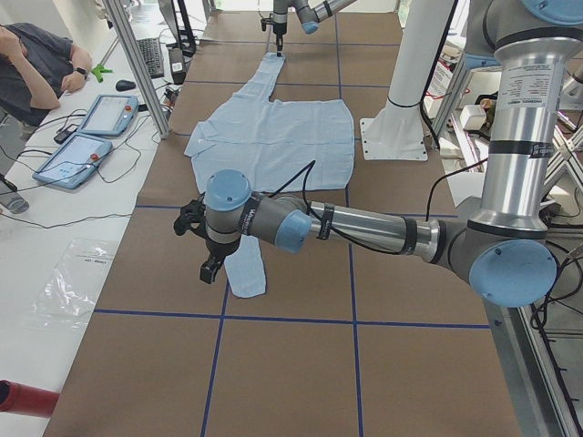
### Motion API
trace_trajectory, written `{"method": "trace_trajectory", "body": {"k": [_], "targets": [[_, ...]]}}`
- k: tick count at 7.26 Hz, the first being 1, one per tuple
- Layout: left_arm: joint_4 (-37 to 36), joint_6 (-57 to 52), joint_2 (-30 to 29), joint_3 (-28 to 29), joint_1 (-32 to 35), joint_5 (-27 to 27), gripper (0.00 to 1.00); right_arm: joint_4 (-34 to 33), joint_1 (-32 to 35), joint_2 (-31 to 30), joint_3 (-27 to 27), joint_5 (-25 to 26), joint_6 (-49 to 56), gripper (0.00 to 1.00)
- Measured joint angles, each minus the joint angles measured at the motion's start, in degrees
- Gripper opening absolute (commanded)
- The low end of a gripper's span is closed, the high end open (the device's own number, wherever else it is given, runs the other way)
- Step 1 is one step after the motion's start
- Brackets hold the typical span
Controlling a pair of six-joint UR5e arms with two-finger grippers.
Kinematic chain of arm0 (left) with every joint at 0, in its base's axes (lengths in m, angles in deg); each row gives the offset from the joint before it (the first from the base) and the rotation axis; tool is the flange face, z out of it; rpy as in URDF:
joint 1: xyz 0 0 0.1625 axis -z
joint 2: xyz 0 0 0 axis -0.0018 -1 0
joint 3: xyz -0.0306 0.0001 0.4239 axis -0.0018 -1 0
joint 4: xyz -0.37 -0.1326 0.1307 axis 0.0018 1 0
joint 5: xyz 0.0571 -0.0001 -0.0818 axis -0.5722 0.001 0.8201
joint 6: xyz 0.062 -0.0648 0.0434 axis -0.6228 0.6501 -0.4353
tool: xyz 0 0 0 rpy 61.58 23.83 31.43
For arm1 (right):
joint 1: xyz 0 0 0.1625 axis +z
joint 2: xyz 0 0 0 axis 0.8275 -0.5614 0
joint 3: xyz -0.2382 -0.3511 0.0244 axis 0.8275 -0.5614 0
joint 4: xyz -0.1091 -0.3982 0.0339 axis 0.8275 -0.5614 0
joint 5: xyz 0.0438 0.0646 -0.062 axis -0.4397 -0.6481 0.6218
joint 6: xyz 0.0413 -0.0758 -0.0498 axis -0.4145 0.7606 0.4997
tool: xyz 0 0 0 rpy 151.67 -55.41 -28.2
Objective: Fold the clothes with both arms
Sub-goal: 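Grasp the cuff of the sleeve nearest the right gripper, then carry the sleeve with the right gripper across the shirt front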
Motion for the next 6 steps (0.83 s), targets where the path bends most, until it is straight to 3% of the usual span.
{"method": "trace_trajectory", "body": {"k": [3,6], "targets": [[0.0,0.1,0.0,0.1,0.0,0.0,1.0,-0.1,3.5,1.1,7.6,-8.0,-0.1,0.0],[0.0,0.1,0.0,0.1,0.0,0.0,1.0,-2.3,4.3,11.8,12.7,-15.3,-3.7,0.0]]}}
